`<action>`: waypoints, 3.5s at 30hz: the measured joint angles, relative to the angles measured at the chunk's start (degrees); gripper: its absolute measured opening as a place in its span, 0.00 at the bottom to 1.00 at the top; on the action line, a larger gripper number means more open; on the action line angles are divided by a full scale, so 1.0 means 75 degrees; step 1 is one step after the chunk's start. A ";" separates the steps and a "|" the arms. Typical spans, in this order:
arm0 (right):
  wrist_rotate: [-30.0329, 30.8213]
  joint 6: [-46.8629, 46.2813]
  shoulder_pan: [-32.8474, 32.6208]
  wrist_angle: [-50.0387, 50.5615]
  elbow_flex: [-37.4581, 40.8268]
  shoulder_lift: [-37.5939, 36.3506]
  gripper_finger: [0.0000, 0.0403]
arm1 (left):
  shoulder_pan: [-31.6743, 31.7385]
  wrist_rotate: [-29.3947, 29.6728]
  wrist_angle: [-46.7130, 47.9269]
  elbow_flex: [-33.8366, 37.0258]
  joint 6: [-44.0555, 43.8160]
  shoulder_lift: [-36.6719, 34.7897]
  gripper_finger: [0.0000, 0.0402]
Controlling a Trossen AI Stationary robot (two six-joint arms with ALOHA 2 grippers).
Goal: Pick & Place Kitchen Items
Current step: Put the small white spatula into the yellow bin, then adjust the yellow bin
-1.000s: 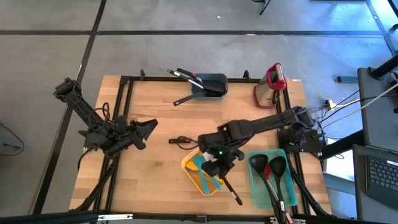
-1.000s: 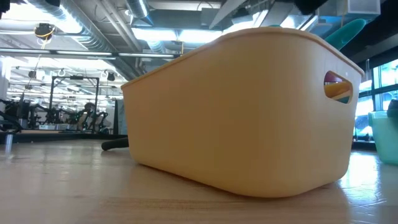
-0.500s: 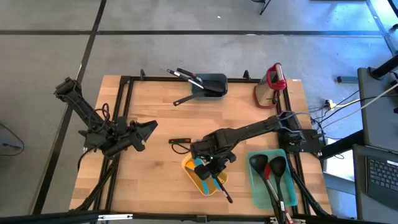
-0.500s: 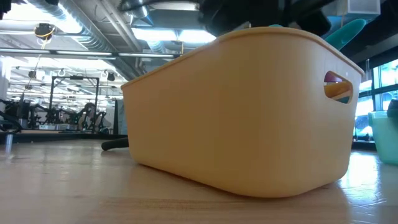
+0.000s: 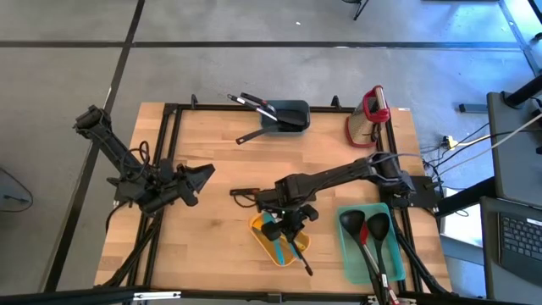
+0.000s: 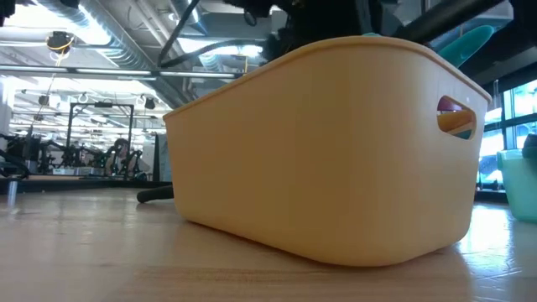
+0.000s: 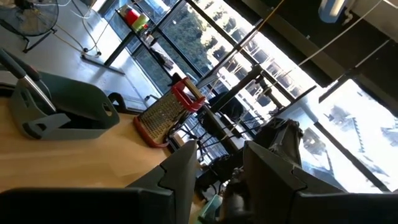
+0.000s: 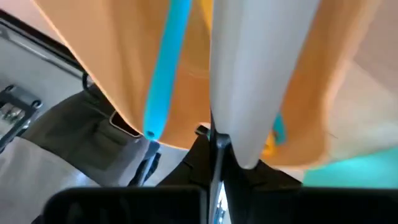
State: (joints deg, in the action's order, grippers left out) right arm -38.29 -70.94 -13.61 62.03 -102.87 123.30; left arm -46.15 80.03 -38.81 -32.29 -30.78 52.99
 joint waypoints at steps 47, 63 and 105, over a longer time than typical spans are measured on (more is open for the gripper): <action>0.2224 0.0797 0.0606 0.0351 -0.1105 0.0149 0.17 | -0.0143 -0.0023 0.0009 0.0000 0.0002 0.0006 0.32; 0.2869 0.0929 0.0603 0.0872 -0.1105 0.0176 0.02 | -0.0291 -0.0031 0.0009 0.0000 0.0008 0.0005 0.32; 0.4091 0.0290 0.0391 0.0183 -0.0892 -0.0413 0.02 | -0.0494 -0.0034 0.1102 0.0002 -0.0921 0.0003 0.30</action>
State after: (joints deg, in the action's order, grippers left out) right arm -7.61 -68.77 -10.68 63.41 -109.56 120.20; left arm -49.86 79.78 -30.54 -32.28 -37.69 53.01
